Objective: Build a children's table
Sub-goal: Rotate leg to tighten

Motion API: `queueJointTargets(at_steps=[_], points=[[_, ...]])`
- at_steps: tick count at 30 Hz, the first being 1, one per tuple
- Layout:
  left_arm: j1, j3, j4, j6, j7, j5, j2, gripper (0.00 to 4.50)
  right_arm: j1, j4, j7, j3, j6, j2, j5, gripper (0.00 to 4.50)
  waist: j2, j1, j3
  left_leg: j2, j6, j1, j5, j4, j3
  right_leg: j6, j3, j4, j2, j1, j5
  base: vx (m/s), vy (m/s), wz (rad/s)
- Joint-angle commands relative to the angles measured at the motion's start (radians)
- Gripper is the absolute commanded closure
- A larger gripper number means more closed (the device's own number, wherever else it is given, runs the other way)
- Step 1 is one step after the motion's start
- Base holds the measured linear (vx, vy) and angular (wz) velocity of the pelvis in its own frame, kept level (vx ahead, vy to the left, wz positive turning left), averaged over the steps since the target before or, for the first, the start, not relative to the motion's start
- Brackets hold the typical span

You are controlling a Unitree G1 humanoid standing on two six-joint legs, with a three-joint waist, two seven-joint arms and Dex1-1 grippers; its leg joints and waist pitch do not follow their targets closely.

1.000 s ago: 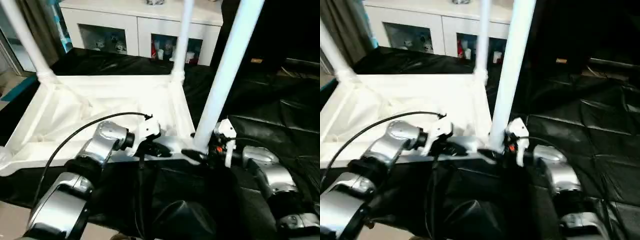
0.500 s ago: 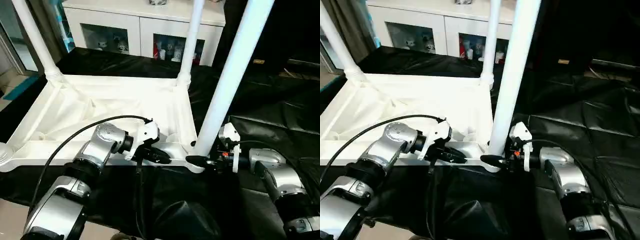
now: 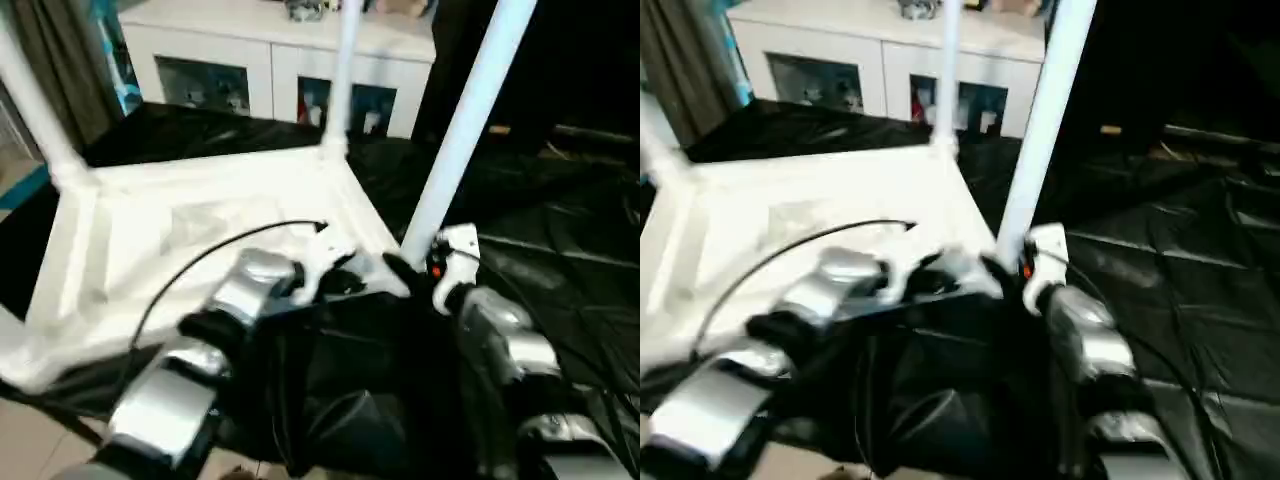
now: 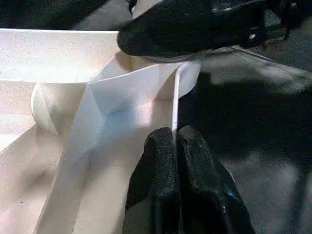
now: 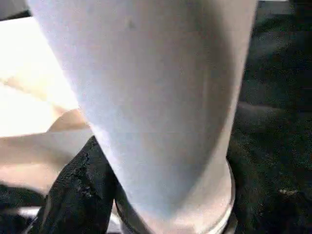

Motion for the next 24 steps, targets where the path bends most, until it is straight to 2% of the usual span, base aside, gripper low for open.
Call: queueJointTargets(at_steps=[1,3,4,5,7,8,9,10,11,12,14,15,16,17,19,21,24], points=[[-0.051,0.031,0.007,-0.017,0.1,-0.01,-0.042,4.5,0.006,0.047,0.041,0.09,0.003,0.07,-0.055,1.45,-0.007,-0.003,-0.05,0.066,0.006,0.016,-0.293,-0.085,-0.04,-0.16,0.051,-0.103,-0.087,0.022,-0.385,0.0,0.0,0.0],[-0.042,0.019,-0.001,-0.038,0.026,-0.014,-0.035,4.5,0.002,0.027,0.103,0.09,-0.002,0.071,-0.034,1.11,-0.008,-0.001,-0.052,0.068,0.025,0.014,-0.264,-0.084,-0.036,-0.18,0.053,-0.095,-0.084,0.026,-0.303,0.0,0.0,0.0],[-0.033,0.015,-0.01,-0.043,-0.009,-0.019,-0.029,4.5,0.004,0.015,0.14,0.093,-0.002,0.062,-0.026,1.11,-0.009,-0.001,-0.052,0.067,0.03,0.013,-0.256,-0.083,-0.036,-0.185,0.053,-0.092,-0.084,0.028,-0.287,0.0,0.0,0.0],[-0.023,0.008,-0.019,-0.055,-0.05,-0.023,-0.021,4.5,0.009,0.004,0.181,0.102,-0.01,0.046,-0.025,0.89,0.001,0.0,-0.053,0.066,0.04,0.011,-0.243,-0.082,-0.035,-0.196,0.052,-0.09,-0.085,0.032,-0.252,0.0,0.0,0.0],[-0.013,-0.002,-0.029,-0.078,-0.1,-0.028,-0.012,4.5,0.014,-0.008,0.222,0.12,-0.023,0.024,-0.03,0.89,-0.004,0.002,-0.056,0.066,0.048,0.01,-0.231,-0.079,-0.034,-0.2,0.051,-0.087,-0.084,0.035,-0.232,0.0,0.0,0.0],[-0.003,-0.01,-0.042,-0.086,-0.153,-0.035,0.001,4.5,0.023,-0.026,0.271,0.129,-0.022,0.0,-0.022,0.66,-0.003,0.002,-0.055,0.067,0.06,0.012,-0.211,-0.078,-0.032,-0.215,0.052,-0.085,-0.084,0.035,-0.2,0.0,0.0,0.0],[0.012,-0.021,-0.06,-0.104,-0.212,-0.042,0.017,4.5,0.034,-0.047,0.322,0.137,-0.02,-0.023,-0.012,0.61,-0.003,0.002,-0.055,0.067,0.06,0.012,-0.211,-0.078,-0.032,-0.215,0.052,-0.085,-0.084,0.035,-0.2,0.0,0.0,0.0],[0.02,-0.027,-0.071,-0.114,-0.246,-0.047,0.027,4.5,0.04,-0.061,0.353,0.14,-0.017,-0.037,-0.003,0.58,-0.001,0.003,-0.058,0.069,0.077,0.007,-0.188,-0.075,-0.032,-0.229,0.052,-0.077,-0.083,0.041,-0.149,0.0,0.0,0.0],[0.036,-0.035,-0.095,-0.115,-0.303,-0.057,0.045,4.5,0.056,-0.088,0.41,0.148,-0.009,-0.066,0.008,0.58,0.006,0.002,-0.059,0.071,0.087,0.009,-0.175,-0.076,-0.033,-0.247,0.05,-0.073,-0.081,0.042,-0.105,0.0,0.0,0.0],[0.036,-0.035,-0.095,-0.115,-0.303,-0.057,0.045,4.5,0.056,-0.088,0.41,0.148,-0.009,-0.066,0.008,0.58,0.002,0.002,-0.061,0.07,0.094,0.006,-0.16,-0.072,-0.032,-0.254,0.05,-0.068,-0.08,0.046,-0.077,0.0,0.0,0.0],[0.067,-0.054,-0.144,-0.12,-0.413,-0.066,0.098,4.5,0.1,-0.157,0.556,0.168,0.018,-0.145,0.02,0.58,0.012,0.013,-0.062,0.075,0.114,0.011,-0.127,-0.067,-0.026,-0.285,0.048,-0.058,-0.076,0.044,-0.001,0.0,0.0,0.0],[0.07,-0.056,-0.149,-0.122,-0.425,-0.067,0.104,4.5,0.105,-0.166,0.573,0.17,0.023,-0.154,0.022,0.58,0.012,0.013,-0.062,0.075,0.114,0.011,-0.127,-0.067,-0.026,-0.285,0.048,-0.058,-0.076,0.044,-0.001,0.0,0.0,0.0],[0.077,-0.058,-0.158,-0.131,-0.449,-0.068,0.119,4.5,0.119,-0.185,0.622,0.176,0.044,-0.181,0.03,0.58,0.013,0.017,-0.063,0.074,0.128,0.006,-0.114,-0.064,-0.026,-0.293,0.047,-0.052,-0.075,0.047,0.028,0.0,0.0,0.0],[0.083,-0.056,-0.166,-0.139,-0.471,-0.071,0.133,4.5,0.13,-0.203,0.665,0.183,0.061,-0.203,0.037,0.58,0.015,0.018,-0.062,0.075,0.136,0.006,-0.114,-0.064,-0.026,-0.298,0.046,-0.05,-0.076,0.045,0.036,0.0,0.0,0.0],[0.084,-0.055,-0.167,-0.14,-0.476,-0.071,0.137,4.5,0.132,-0.206,0.674,0.186,0.063,-0.208,0.037,0.58,0.016,0.019,-0.061,0.077,0.124,0.009,-0.143,-0.066,-0.026,-0.295,0.046,-0.056,-0.078,0.043,-0.009,0.0,0.0,0.0],[0.094,-0.053,-0.185,-0.131,-0.528,-0.078,0.166,4.5,0.147,-0.224,0.743,0.205,0.067,-0.25,0.038,0.58,0.019,0.021,-0.058,0.076,0.091,0.011,-0.183,-0.07,-0.027,-0.283,0.047,-0.066,-0.08,0.043,-0.094,0.0,0.0,0.0],[0.107,-0.05,-0.21,-0.115,-0.574,-0.091,0.187,4.5,0.153,-0.243,0.778,0.218,0.084,-0.268,0.045,0.84,0.02,0.02,-0.056,0.078,0.068,0.012,-0.208,-0.075,-0.028,-0.272,0.048,-0.069,-0.081,0.042,-0.138,0.0,0.0,0.0]])
